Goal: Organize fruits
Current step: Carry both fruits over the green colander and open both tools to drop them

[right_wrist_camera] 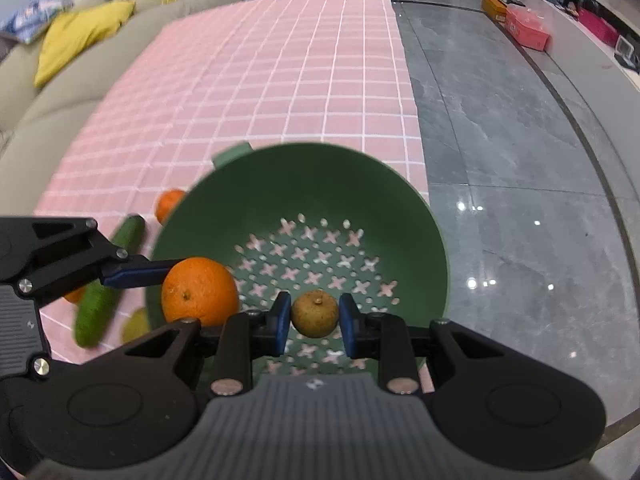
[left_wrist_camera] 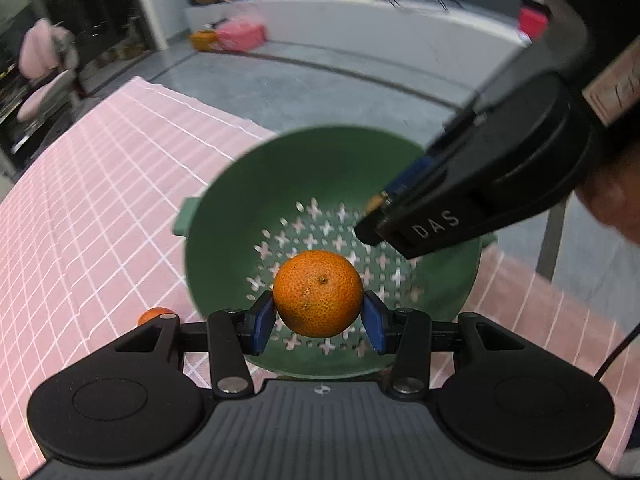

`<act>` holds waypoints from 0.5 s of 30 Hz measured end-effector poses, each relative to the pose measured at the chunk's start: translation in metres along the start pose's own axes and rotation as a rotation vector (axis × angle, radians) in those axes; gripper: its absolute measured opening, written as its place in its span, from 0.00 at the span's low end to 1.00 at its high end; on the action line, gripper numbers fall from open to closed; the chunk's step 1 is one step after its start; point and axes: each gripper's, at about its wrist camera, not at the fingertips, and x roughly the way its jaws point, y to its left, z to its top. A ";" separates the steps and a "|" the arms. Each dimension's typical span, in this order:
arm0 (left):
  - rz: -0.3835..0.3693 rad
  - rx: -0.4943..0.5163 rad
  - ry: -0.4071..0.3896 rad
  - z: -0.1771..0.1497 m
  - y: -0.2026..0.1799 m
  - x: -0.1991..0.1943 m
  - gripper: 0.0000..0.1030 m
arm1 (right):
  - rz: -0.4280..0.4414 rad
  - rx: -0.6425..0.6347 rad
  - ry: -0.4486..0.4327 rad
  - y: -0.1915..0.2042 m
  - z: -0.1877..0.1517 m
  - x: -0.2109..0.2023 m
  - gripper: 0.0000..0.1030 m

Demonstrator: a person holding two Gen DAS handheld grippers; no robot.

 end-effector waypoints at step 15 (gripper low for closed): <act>-0.158 0.035 0.137 0.011 0.015 0.046 0.51 | 0.022 -0.073 0.065 0.004 -0.002 0.031 0.21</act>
